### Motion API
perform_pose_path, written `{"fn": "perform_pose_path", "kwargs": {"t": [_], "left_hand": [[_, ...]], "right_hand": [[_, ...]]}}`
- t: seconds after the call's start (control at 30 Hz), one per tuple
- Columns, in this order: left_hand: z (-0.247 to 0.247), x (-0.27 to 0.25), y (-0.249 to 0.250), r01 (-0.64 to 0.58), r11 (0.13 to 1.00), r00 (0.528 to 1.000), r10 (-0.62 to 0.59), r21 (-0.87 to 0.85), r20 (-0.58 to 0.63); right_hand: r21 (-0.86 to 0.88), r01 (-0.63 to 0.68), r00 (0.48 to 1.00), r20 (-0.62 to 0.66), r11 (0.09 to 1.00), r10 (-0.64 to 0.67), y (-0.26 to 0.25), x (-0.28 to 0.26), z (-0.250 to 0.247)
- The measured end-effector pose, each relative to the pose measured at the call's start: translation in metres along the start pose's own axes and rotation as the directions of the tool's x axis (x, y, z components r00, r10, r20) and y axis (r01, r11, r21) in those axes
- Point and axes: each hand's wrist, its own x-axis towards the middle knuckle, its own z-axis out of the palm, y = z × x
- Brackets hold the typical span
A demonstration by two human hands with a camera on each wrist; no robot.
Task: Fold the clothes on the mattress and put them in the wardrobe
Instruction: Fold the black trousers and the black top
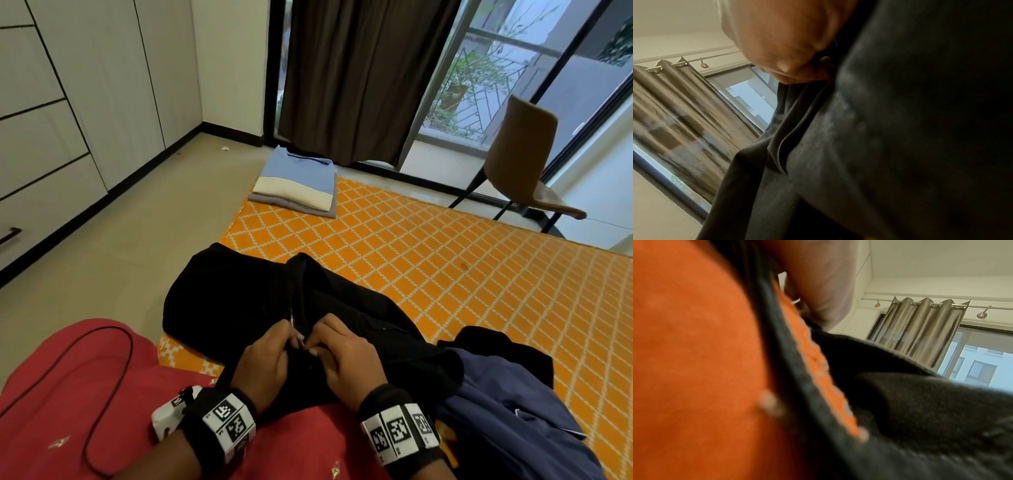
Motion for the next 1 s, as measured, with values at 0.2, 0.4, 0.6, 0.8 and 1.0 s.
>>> {"fn": "perform_pose_path", "kwargs": {"t": [0.2, 0.4, 0.6, 0.8, 1.0], "left_hand": [[0.000, 0.005, 0.000, 0.048, 0.999, 0.997, -0.050, 0.024, 0.066], [0.001, 0.007, -0.001, 0.073, 0.997, 0.995, -0.072, -0.013, 0.063], [-0.016, 0.020, -0.031, 0.289, 0.957, 0.957, -0.290, -0.039, -0.017], [-0.014, -0.008, 0.002, 0.057, 0.995, 0.969, -0.073, 0.077, 0.234], [-0.022, -0.003, -0.014, 0.053, 0.994, 0.981, -0.034, -0.093, 0.193]], "right_hand": [[0.056, -0.044, 0.999, -0.026, 0.997, 0.045, 0.005, -0.009, 0.005], [-0.037, -0.023, 0.998, -0.062, 0.999, 0.020, 0.001, -0.009, 0.013], [0.219, -0.012, 0.979, -0.197, 0.976, 0.056, 0.009, -0.037, 0.007], [0.209, -0.098, 0.935, -0.316, 0.973, 0.163, 0.034, -0.063, 0.014], [0.021, -0.243, 0.913, -0.333, 0.970, 0.236, 0.036, -0.058, 0.013]]}}
